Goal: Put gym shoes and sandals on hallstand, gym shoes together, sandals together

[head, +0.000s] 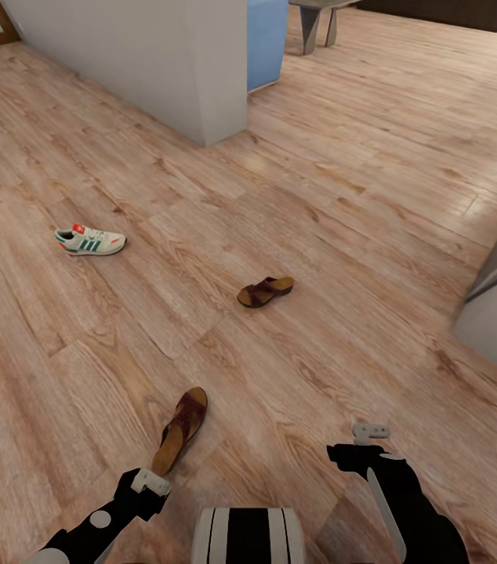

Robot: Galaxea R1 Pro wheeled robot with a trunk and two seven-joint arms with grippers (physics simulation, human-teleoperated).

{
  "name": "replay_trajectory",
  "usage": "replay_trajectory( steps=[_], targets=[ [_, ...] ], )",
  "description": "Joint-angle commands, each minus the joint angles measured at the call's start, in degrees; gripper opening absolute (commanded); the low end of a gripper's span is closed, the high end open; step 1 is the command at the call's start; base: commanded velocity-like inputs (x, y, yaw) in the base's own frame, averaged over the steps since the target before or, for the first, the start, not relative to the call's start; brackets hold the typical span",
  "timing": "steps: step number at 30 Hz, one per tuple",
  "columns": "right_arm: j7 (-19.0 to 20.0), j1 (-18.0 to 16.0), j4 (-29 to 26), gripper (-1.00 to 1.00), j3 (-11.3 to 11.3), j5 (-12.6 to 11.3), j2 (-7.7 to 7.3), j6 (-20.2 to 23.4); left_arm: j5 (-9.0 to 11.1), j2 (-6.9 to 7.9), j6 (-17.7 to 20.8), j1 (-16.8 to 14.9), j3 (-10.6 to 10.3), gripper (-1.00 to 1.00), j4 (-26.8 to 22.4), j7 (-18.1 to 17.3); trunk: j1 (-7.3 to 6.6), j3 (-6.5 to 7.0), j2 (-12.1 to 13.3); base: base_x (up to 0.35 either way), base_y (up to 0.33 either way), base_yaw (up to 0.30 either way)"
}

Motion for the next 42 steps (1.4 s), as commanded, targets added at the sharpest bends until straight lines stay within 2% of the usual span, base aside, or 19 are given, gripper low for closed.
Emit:
replay_trajectory(
  steps=[1, 28, 42],
  targets=[
    [0.0, 0.0, -0.1, 1.00, 0.0, 0.0, -0.01, 0.3, 0.2, 0.02, -0.2, 0.0, -0.3, 1.00, 0.0, 0.0, -0.01, -0.04, 0.0, 0.000, 0.000, 0.000],
    [0.0, 0.0, -0.1, 1.00, 0.0, 0.0, -0.02, 0.3, 0.2, -0.08, -0.2, 0.0, -0.3, 1.00, 0.0, 0.0, -0.01, -0.06, 0.0, 0.076, 0.000, 0.000],
    [0.0, 0.0, -0.1, 1.00, -0.1, 0.0, -0.02, 0.3, 0.2, -0.18, -0.2, 0.0, -0.3, 1.00, 0.0, 0.0, -0.01, -0.10, 0.0, 0.013, 0.000, -0.041]
  ],
)
